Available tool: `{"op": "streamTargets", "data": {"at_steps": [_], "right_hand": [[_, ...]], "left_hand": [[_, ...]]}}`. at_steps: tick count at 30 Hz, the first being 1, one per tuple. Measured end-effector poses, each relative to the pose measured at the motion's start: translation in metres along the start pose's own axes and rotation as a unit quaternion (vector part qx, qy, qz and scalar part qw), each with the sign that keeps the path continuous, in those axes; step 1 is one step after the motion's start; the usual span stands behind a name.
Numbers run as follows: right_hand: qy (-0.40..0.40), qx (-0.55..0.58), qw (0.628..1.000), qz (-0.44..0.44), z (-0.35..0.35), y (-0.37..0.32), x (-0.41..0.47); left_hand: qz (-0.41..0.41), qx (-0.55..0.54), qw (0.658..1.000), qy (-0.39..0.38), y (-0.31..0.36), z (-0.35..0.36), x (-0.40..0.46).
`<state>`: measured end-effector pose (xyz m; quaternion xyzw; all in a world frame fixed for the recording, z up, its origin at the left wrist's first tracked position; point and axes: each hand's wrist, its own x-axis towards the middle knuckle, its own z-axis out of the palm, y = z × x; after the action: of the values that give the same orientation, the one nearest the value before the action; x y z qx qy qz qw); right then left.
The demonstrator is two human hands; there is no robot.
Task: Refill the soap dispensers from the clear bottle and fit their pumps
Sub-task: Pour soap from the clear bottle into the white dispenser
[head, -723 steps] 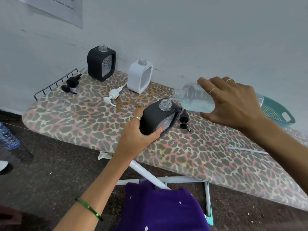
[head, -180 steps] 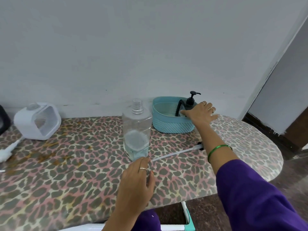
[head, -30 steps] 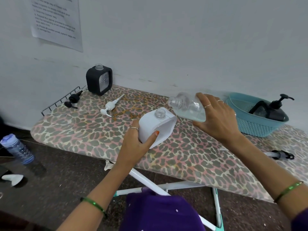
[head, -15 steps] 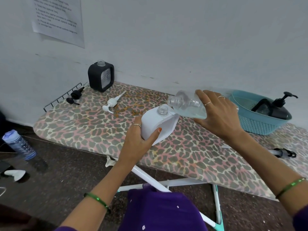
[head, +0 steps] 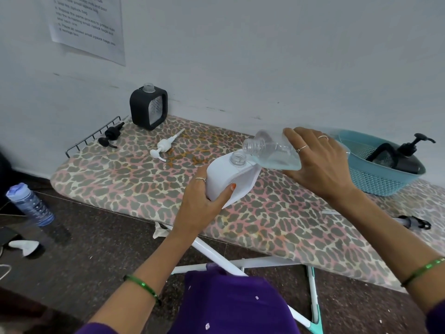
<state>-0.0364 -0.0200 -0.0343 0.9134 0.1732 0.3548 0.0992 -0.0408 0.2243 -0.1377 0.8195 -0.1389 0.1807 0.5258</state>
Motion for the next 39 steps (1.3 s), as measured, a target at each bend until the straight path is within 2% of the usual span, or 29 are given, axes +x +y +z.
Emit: {"op": "streamTargets", "data": {"at_steps": [39], "right_hand": [[0.017, -0.072, 0.996, -0.04, 0.0013, 0.0077, 0.001]], "left_hand": [[0.022, 0.002, 0.999, 0.025, 0.0062, -0.0011, -0.0019]]}}
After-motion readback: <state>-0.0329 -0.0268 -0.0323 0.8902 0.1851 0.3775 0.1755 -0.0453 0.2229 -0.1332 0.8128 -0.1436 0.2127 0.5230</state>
